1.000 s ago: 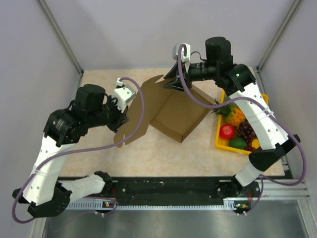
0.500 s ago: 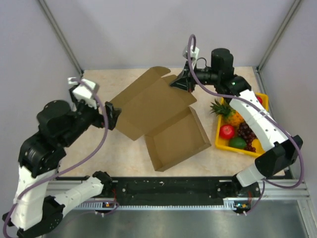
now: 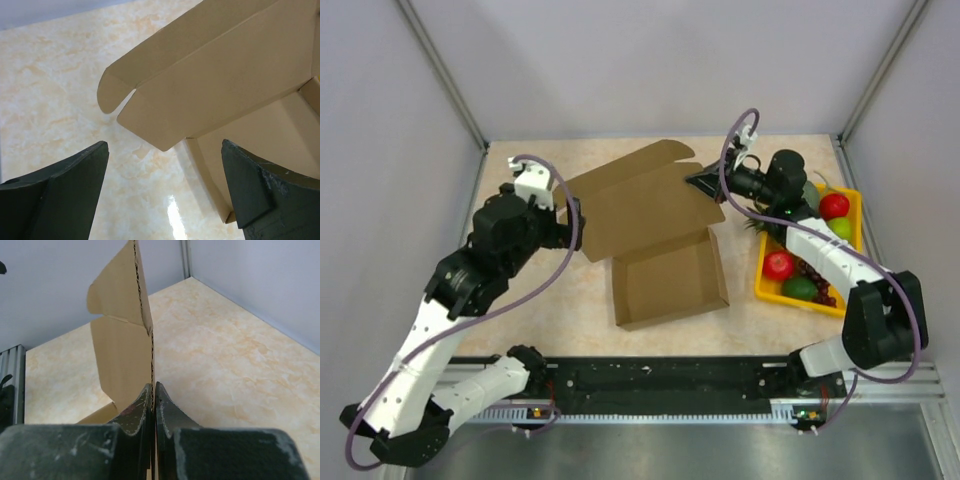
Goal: Fold the paper box
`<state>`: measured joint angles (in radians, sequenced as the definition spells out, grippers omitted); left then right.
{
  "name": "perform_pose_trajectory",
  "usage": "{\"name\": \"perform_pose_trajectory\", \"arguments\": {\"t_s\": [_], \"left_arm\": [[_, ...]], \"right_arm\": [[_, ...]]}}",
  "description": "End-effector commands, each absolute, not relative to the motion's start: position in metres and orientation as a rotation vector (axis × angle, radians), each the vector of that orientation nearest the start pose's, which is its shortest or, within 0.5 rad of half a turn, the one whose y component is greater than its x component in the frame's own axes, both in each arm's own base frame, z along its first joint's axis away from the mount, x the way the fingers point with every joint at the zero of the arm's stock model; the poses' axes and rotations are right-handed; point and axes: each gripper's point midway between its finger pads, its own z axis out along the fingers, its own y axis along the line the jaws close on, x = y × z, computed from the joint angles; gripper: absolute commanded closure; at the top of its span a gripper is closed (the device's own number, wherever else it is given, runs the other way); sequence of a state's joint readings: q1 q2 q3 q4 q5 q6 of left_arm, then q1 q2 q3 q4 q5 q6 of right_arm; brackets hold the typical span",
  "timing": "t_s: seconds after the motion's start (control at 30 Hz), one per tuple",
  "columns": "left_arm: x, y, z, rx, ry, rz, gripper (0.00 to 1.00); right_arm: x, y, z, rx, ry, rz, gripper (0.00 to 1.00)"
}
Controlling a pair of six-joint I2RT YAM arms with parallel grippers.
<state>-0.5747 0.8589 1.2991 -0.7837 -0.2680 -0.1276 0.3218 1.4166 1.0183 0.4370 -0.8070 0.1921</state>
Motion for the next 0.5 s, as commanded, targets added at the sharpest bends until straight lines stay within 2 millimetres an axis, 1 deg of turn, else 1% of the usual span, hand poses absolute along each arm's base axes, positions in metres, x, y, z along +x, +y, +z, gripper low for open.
{"name": "perform_pose_trajectory", "arguments": {"t_s": [0.0,0.03,0.07,0.1,0.13,0.17,0.2,0.23,0.27,0.3,0.33,0.37,0.4,0.43,0.47], "left_arm": [[0.271,-0.115,0.357,0.148,1.84,-0.276,0.01],[0.278,-0.111,0.35,0.123,1.861,-0.257,0.01],[0.287,-0.106,0.35,0.093,1.843,-0.245,0.01],[0.3,-0.089,0.333,0.031,1.863,-0.215,0.02],[0.309,-0.084,0.324,-0.002,1.876,-0.246,0.02],[0.318,-0.086,0.327,-0.04,1.844,-0.348,0.03],[0.322,-0.084,0.308,-0.041,1.873,-0.454,0.08],[0.323,-0.087,0.304,-0.068,1.873,-0.526,0.09],[0.328,-0.089,0.313,-0.045,1.805,-0.558,0.09],[0.326,-0.092,0.299,-0.035,1.819,-0.577,0.09],[0.324,-0.093,0.303,-0.026,1.784,-0.588,0.07],[0.325,-0.093,0.3,-0.027,1.777,-0.588,0.05],[0.326,-0.092,0.291,-0.032,1.786,-0.586,0.05],[0.328,-0.095,0.283,-0.024,1.806,-0.598,0.05],[0.329,-0.098,0.278,-0.006,1.817,-0.618,0.05]], "right_arm": [[0.371,0.257,0.325,-0.781,1.264,0.981,1.0],[0.374,0.255,0.324,-0.784,1.258,0.969,1.0],[0.377,0.253,0.324,-0.785,1.251,0.952,1.0],[0.382,0.249,0.321,-0.799,1.24,0.91,1.0],[0.388,0.247,0.314,-0.8,1.254,0.888,1.0],[0.396,0.24,0.31,-0.791,1.274,0.863,1.0],[0.402,0.238,0.306,-0.812,1.278,0.834,1.0],[0.412,0.237,0.3,-0.823,1.3,0.831,1.0],[0.416,0.233,0.29,-0.834,1.339,0.845,1.0],[0.42,0.233,0.285,-0.847,1.351,0.851,1.0],[0.425,0.232,0.278,-0.844,1.365,0.865,0.98],[0.425,0.232,0.276,-0.838,1.366,0.875,0.96],[0.427,0.231,0.278,-0.83,1.347,0.855,0.93],[0.425,0.229,0.267,-0.806,1.365,0.856,0.93],[0.428,0.226,0.268,-0.765,1.36,0.832,0.91]]}}
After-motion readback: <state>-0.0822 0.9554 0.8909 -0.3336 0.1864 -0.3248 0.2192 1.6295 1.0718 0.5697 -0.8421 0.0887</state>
